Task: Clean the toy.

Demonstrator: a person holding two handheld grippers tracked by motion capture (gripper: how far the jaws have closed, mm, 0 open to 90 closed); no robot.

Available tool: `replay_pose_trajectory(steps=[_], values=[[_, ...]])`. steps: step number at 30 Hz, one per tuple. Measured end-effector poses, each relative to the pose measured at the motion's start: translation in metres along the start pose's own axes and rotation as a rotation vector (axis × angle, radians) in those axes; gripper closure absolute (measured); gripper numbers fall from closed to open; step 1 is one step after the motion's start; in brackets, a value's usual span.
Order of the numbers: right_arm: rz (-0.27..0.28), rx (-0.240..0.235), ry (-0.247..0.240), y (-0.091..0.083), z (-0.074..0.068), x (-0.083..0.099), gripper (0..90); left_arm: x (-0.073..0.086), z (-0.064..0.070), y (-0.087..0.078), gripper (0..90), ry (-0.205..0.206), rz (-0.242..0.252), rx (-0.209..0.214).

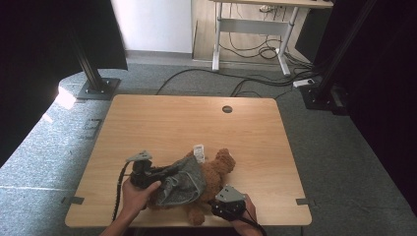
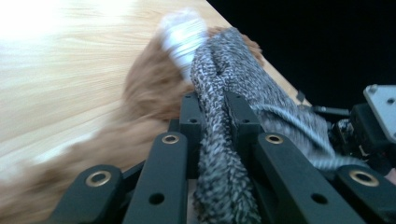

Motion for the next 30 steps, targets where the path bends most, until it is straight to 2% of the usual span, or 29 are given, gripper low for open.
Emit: replay_pose_trajectory(steps=[2,3,5,9,12,14,16,17,20,23,24,26,30], values=[[-0.004,0.009,0.001,0.002,0.0,0.0,47.3,0.004,-0.006,-0.009,78.5,-0.036,0.029,-0.003],[-0.006,0.009,0.003,0.002,0.001,0.0,47.3,0.004,-0.006,-0.009,78.3,-0.036,0.029,-0.003],[-0.014,0.006,0.007,0.002,0.001,0.0,47.3,0.013,-0.006,-0.019,78.1,-0.048,0.042,0.011],[-0.025,0.009,0.011,0.004,0.001,0.001,47.3,0.016,0.007,-0.038,78.2,-0.029,0.077,0.059],[-0.028,-0.001,0.042,0.005,0.003,-0.001,47.0,0.012,0.019,-0.053,78.3,-0.016,0.115,0.109],[-0.029,-0.001,0.058,0.006,0.004,-0.002,46.7,0.014,0.026,-0.057,78.5,-0.01,0.112,0.136],[-0.031,0.004,0.06,0.007,0.004,-0.003,46.5,0.018,0.029,-0.055,78.5,-0.007,0.095,0.142],[-0.035,0.007,0.068,0.008,0.004,-0.003,46.4,0.022,0.029,-0.051,78.5,0.001,0.074,0.127],[-0.038,0.01,0.079,0.011,0.006,-0.005,46.3,0.033,0.021,-0.035,78.6,-0.02,0.032,0.111],[-0.043,0.021,0.082,0.014,0.008,-0.005,46.3,0.035,0.012,-0.026,78.8,-0.05,0.059,0.128],[-0.042,0.025,0.083,0.015,0.008,-0.006,46.4,0.033,0.01,-0.025,78.8,-0.039,0.065,0.112],[-0.047,0.032,0.1,0.018,0.01,-0.007,46.5,0.03,0.007,-0.02,78.9,0.008,0.059,0.066],[-0.056,0.054,0.104,0.025,0.014,-0.01,46.5,0.024,0.0,-0.009,79.2,0.023,0.053,0.045]])
Point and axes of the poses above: each handheld gripper's, and its own axes: y roughly forward along the jaws, x roughly out of its underside, z roughly to its right, the point moved 5 cm from there along y, roughly forward along the jaws, and after that the axes turned 12 degrees about x, right-handed, at the moved point
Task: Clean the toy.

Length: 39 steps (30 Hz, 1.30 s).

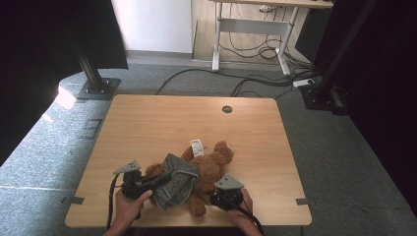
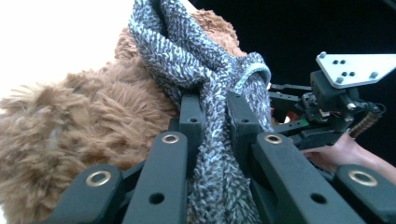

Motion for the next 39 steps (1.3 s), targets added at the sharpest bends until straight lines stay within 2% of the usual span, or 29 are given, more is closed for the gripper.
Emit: replay_pose_trajectory(steps=[7,12,13,17,22,29,30,33,37,39], values=[[-0.006,0.022,0.033,0.017,0.013,-0.008,46.5,-0.02,-0.019,0.016,79.3,0.02,0.005,-0.04],[0.004,0.035,0.057,0.032,0.026,-0.015,46.1,-0.033,-0.031,0.024,79.0,0.015,0.008,-0.061],[0.008,0.039,0.059,0.035,0.029,-0.016,45.8,-0.039,-0.037,0.027,79.0,0.011,0.013,-0.07],[0.021,0.058,0.061,0.04,0.033,-0.018,45.2,-0.043,-0.042,0.028,78.4,0.002,0.017,-0.073],[0.032,0.066,0.06,0.04,0.034,-0.017,45.0,-0.046,-0.046,0.017,78.7,0.024,0.019,-0.123],[0.034,0.068,0.062,0.039,0.034,-0.016,44.5,-0.04,-0.05,-0.005,79.0,0.02,0.005,-0.166],[0.035,0.068,0.063,0.039,0.034,-0.016,44.5,-0.038,-0.052,-0.015,79.1,0.01,0.01,-0.179],[0.037,0.068,0.071,0.039,0.034,-0.016,44.4,-0.039,-0.048,-0.03,79.3,0.003,0.037,-0.175],[0.039,0.069,0.076,0.039,0.034,-0.016,44.2,-0.04,-0.039,-0.055,79.6,0.018,0.071,-0.177],[0.04,0.068,0.078,0.039,0.034,-0.016,44.2,-0.037,-0.038,-0.071,79.6,0.02,0.079,-0.192]])
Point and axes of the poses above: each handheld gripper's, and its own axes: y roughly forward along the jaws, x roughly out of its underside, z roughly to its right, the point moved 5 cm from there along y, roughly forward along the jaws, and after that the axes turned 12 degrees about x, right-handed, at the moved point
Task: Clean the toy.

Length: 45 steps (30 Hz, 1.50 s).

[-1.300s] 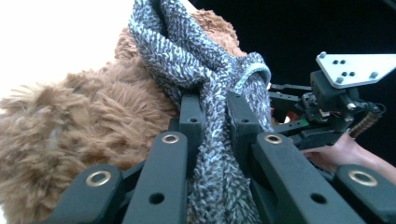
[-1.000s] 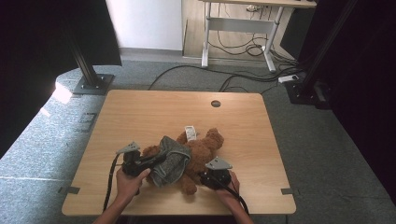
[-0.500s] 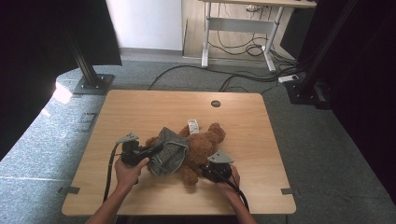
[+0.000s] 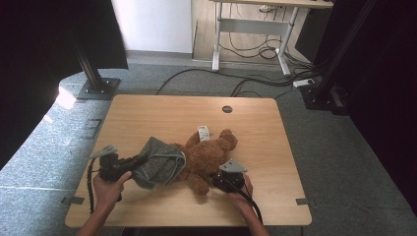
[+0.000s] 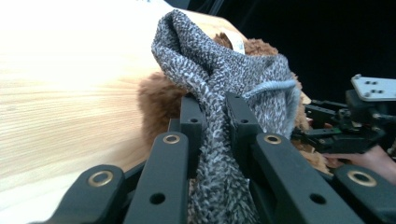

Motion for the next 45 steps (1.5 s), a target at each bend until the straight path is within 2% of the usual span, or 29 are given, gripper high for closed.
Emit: replay_pose_trajectory(steps=[4,7,8,9,12,13,16,18,19,22,23,24,25,26,27,29,31,32,33,34,35,36,37,39,40,41,43,44,45], values=[[0.001,-0.003,0.005,0.0,0.0,0.0,44.1,0.013,-0.015,-0.031,79.7,-0.046,0.005,-0.032],[0.0,-0.004,0.005,0.0,0.0,0.0,44.0,0.02,-0.024,-0.041,79.7,-0.071,0.001,-0.048],[-0.001,-0.005,0.005,0.001,0.001,0.0,43.9,0.024,-0.029,-0.047,79.7,-0.088,-0.003,-0.057],[-0.002,-0.005,0.005,0.001,0.001,0.0,43.8,0.03,-0.036,-0.053,79.6,-0.102,-0.029,-0.079],[-0.002,-0.006,0.006,0.001,0.001,0.0,43.7,0.036,-0.045,-0.057,79.4,-0.126,-0.046,-0.095],[-0.002,-0.007,0.007,0.001,0.001,0.0,43.7,0.042,-0.056,-0.063,79.2,-0.149,-0.061,-0.133],[-0.002,-0.008,0.007,0.001,0.001,0.0,43.6,0.048,-0.068,-0.071,78.9,-0.178,-0.052,-0.158],[-0.002,-0.009,0.007,0.001,0.001,0.0,43.4,0.051,-0.072,-0.072,77.3,-0.196,-0.071,-0.163],[-0.002,-0.009,0.006,0.001,0.001,0.0,43.4,0.052,-0.073,-0.072,74.2,-0.2,-0.087,-0.17],[-0.002,-0.009,0.007,0.001,0.001,0.0,43.2,0.052,-0.075,-0.069,54.2,-0.186,-0.117,-0.226],[-0.002,-0.009,0.007,0.001,0.001,0.0,43.0,0.05,-0.074,-0.069,45.2,-0.171,-0.117,-0.258],[-0.002,-0.009,0.007,0.001,0.001,0.0,43.0,0.05,-0.074,-0.069,36.9,-0.171,-0.117,-0.258],[-0.003,-0.009,0.008,0.001,0.001,0.0,42.6,0.043,-0.071,-0.071,27.2,-0.137,-0.104,-0.293],[-0.003,-0.009,0.008,0.001,0.001,0.0,42.6,0.043,-0.071,-0.071,23.4,-0.137,-0.104,-0.293],[-0.003,-0.01,0.008,0.001,0.001,0.0,42.3,0.033,-0.066,-0.075,20.0,-0.105,-0.075,-0.299],[-0.003,-0.012,0.009,0.001,0.001,0.0,41.9,0.023,-0.058,-0.077,16.2,-0.071,-0.057,-0.281],[-0.004,-0.014,0.012,0.001,0.002,0.0,41.2,0.012,-0.046,-0.077,14.9,-0.032,-0.038,-0.242],[-0.004,-0.014,0.014,0.001,0.002,0.0,40.9,0.009,-0.042,-0.076,14.5,-0.02,-0.034,-0.221],[-0.004,-0.014,0.014,0.001,0.002,0.0,40.9,0.009,-0.042,-0.076,14.0,-0.02,-0.034,-0.221],[-0.004,-0.015,0.015,0.0,0.002,0.0,40.6,0.002,-0.032,-0.069,13.9,0.005,-0.023,-0.185],[-0.004,-0.015,0.015,0.0,0.002,0.0,40.5,0.001,-0.028,-0.065,14.0,0.007,-0.019,-0.164],[-0.004,-0.015,0.016,0.0,0.002,0.001,40.4,0.001,-0.028,-0.065,14.0,0.007,-0.019,-0.164],[-0.004,-0.015,0.016,0.0,0.002,0.001,40.2,0.0,-0.019,-0.051,14.0,0.019,-0.036,-0.123],[-0.003,-0.016,0.017,0.0,0.002,0.0,39.6,0.004,-0.012,-0.034,14.6,0.023,-0.065,-0.092],[-0.003,-0.017,0.018,0.0,0.002,0.0,39.2,0.004,-0.012,-0.034,15.4,0.023,-0.065,-0.092],[-0.003,-0.018,0.02,0.0,0.002,0.0,38.7,0.013,-0.004,-0.007,16.6,0.009,-0.117,-0.023],[-0.003,-0.019,0.019,0.0,0.002,0.0,38.8,0.024,0.002,0.024,17.6,0.008,-0.184,0.015],[-0.003,-0.019,0.019,0.0,0.002,0.0,38.8,0.024,0.002,0.024,18.1,0.008,-0.184,0.015],[-0.003,-0.02,0.019,0.0,0.001,0.0,38.7,0.031,0.007,0.045,18.1,0.013,-0.237,0.031]])
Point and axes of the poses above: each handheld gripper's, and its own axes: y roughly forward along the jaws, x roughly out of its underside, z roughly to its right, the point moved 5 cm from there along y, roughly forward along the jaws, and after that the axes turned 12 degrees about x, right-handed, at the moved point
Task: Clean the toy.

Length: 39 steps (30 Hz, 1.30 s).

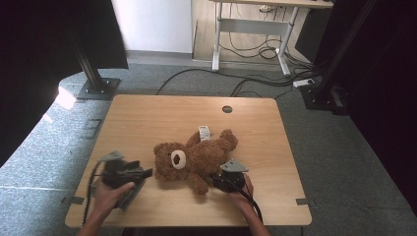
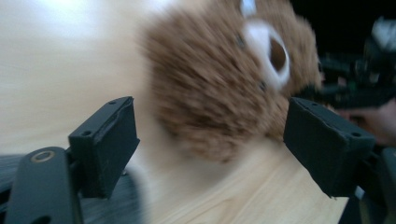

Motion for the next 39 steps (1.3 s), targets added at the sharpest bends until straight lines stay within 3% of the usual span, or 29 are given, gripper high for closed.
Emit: replay_pose_trajectory(steps=[3,4,7,16,19,23,25,26,27,29,32,39], values=[[0.001,-0.005,-0.003,-0.001,0.001,0.001,38.7,-0.001,0.005,0.039,20.1,0.018,-0.079,-0.023],[0.001,-0.007,-0.003,0.0,0.001,0.001,38.6,-0.003,0.003,0.044,19.7,0.03,-0.088,-0.057],[0.003,-0.005,0.0,0.002,0.003,0.0,38.6,-0.011,-0.005,0.054,23.3,0.026,-0.078,-0.114],[0.024,0.02,0.022,0.019,0.014,-0.008,36.6,-0.031,-0.026,0.069,24.9,-0.005,-0.059,-0.126],[0.029,0.021,0.035,0.018,0.017,-0.01,34.2,-0.031,-0.025,0.064,25.0,0.0,-0.041,-0.127],[0.093,0.026,0.027,0.002,0.019,-0.014,28.6,-0.028,-0.012,0.042,26.3,0.009,0.044,-0.112],[0.125,0.007,0.057,-0.009,0.021,-0.015,26.7,-0.026,-0.008,0.035,26.2,0.014,0.06,-0.102],[0.155,-0.015,0.09,-0.017,0.023,-0.017,25.8,-0.022,0.004,0.023,26.0,0.03,0.073,-0.084],[0.166,-0.024,0.109,-0.023,0.024,-0.017,25.3,-0.02,0.008,0.02,25.9,0.039,0.074,-0.08],[0.181,-0.023,0.111,-0.032,0.026,-0.017,25.0,-0.015,0.017,0.013,26.5,0.065,0.064,-0.074],[0.189,-0.057,0.113,-0.044,0.028,-0.014,25.1,-0.007,0.027,0.007,26.5,0.088,0.045,-0.064],[0.191,-0.1,0.088,-0.067,0.032,0.002,25.5,0.013,0.039,-0.007,27.8,0.102,0.048,-0.044]])
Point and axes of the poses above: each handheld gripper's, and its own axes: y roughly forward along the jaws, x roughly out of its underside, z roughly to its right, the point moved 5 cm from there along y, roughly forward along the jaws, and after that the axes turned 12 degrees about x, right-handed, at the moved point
